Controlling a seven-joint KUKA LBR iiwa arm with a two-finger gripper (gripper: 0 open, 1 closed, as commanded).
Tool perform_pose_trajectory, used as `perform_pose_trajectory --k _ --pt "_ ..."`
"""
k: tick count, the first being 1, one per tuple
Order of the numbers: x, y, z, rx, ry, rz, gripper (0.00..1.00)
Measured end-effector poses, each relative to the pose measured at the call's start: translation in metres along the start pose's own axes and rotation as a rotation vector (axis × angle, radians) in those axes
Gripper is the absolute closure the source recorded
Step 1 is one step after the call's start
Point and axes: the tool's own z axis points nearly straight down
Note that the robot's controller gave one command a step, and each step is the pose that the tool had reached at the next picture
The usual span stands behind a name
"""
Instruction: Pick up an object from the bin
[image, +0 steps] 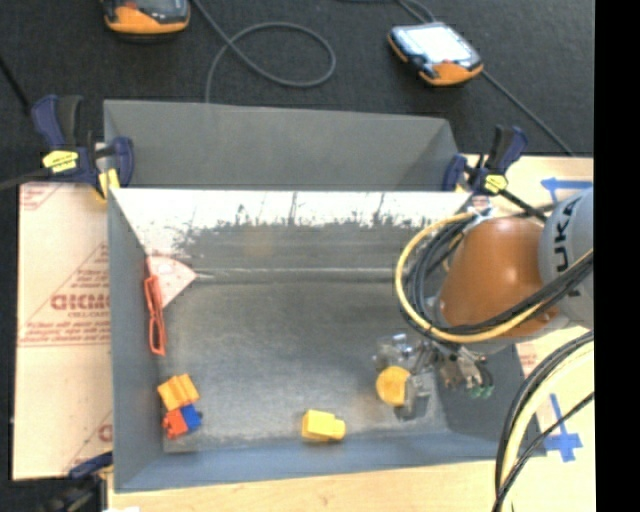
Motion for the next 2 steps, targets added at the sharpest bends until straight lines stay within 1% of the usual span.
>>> perform_pose_trajectory --k 1,2 --pt "0.000 0.000 -0.013 -0.001 0.002 0.000 1.00" --pt "0.001 0.000 -0.034 -0.001 0.003 0.001 1.00"
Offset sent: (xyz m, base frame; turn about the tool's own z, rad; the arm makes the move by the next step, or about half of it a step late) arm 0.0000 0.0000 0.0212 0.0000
